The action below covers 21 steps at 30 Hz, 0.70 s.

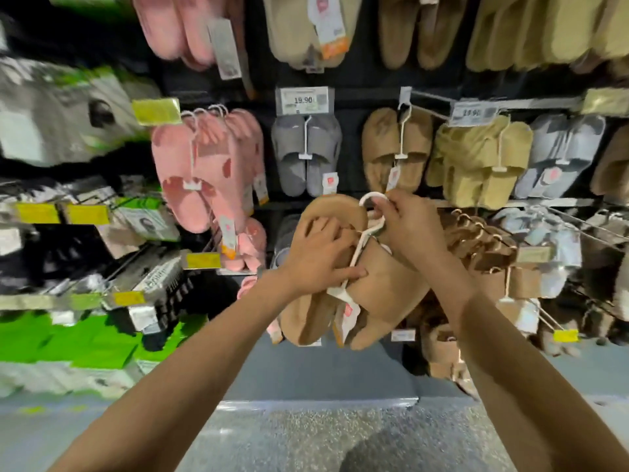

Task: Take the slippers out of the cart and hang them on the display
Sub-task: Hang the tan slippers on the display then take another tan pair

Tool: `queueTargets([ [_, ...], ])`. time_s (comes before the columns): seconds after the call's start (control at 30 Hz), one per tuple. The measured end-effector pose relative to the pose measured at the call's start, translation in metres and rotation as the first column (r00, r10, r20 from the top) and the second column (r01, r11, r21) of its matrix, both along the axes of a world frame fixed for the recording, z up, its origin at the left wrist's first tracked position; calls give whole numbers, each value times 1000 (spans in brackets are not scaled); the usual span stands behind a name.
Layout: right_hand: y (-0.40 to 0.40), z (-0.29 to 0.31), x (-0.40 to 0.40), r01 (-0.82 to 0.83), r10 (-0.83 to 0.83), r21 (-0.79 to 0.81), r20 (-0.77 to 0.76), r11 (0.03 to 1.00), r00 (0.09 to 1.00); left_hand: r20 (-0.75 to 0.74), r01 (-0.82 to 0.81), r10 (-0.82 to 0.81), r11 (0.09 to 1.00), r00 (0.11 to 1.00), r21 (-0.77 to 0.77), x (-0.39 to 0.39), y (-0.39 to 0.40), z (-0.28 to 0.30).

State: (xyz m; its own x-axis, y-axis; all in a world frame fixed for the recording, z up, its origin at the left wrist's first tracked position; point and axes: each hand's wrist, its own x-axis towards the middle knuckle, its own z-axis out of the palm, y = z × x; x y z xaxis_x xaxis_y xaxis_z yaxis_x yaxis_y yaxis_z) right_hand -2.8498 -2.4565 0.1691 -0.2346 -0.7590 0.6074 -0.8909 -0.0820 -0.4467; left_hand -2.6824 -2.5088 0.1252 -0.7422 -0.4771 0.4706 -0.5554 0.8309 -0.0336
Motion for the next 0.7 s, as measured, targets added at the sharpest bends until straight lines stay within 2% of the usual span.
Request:
queueTargets([
  [0.13,-32,5,-41,-11,11,-6,22,1000,1000,160,34,-19,995,987,-90,-31,-27,6],
  [0.27,-55,6,-99,-4,3,16,52,1000,999,304,-6,28,997,952,-72,-88,-53,5],
  [0.37,-74,0,-139,10,-13,46,66,999,998,280,-65,95,991,955,-115,-132,-59,-4],
  [0.47,-92,-13,-169,40,-47,113,53,993,997,354,-120,136,991,925,-67,-165,-66,-11],
  [0.57,-116,-23,-198,83,-95,151,75,985,993,422,-112,142,989,896,-95,-194,-89,-16],
  [0.7,-148,-25,-230,138,-157,156,117,978,981,291,27,33,979,956,-201,-230,-146,-27],
])
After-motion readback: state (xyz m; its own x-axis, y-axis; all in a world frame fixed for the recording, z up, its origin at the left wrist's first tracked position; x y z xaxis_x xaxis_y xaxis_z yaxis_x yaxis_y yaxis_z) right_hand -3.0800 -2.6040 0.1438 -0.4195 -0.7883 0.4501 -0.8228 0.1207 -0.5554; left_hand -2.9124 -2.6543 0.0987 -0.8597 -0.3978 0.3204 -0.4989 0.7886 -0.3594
